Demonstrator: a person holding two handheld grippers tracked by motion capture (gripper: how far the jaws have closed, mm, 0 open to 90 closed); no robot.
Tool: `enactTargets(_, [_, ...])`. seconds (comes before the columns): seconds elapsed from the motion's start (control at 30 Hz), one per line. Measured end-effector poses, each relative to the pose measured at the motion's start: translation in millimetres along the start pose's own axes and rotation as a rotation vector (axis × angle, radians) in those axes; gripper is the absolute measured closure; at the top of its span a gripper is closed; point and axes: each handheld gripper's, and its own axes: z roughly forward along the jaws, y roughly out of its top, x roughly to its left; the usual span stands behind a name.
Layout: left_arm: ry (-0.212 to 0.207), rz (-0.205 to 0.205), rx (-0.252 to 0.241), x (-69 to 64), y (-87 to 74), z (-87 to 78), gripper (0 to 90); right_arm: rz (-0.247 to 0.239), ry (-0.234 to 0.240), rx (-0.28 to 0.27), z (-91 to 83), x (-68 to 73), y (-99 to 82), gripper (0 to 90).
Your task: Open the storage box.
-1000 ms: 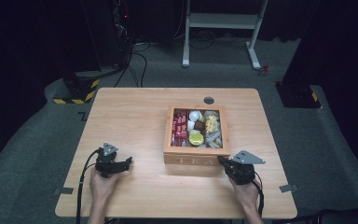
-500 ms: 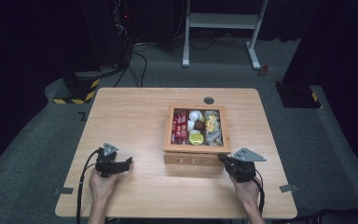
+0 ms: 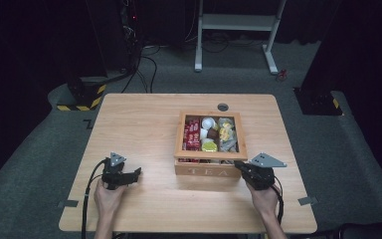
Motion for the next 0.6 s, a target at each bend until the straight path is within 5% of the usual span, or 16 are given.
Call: enactTargets(0.6, [0.020,-0.026,0.004,-3.7,0.3,0.5,15.5,-0.011,0.009,-0.005,-4.5,-4.6,18.8,90.0])
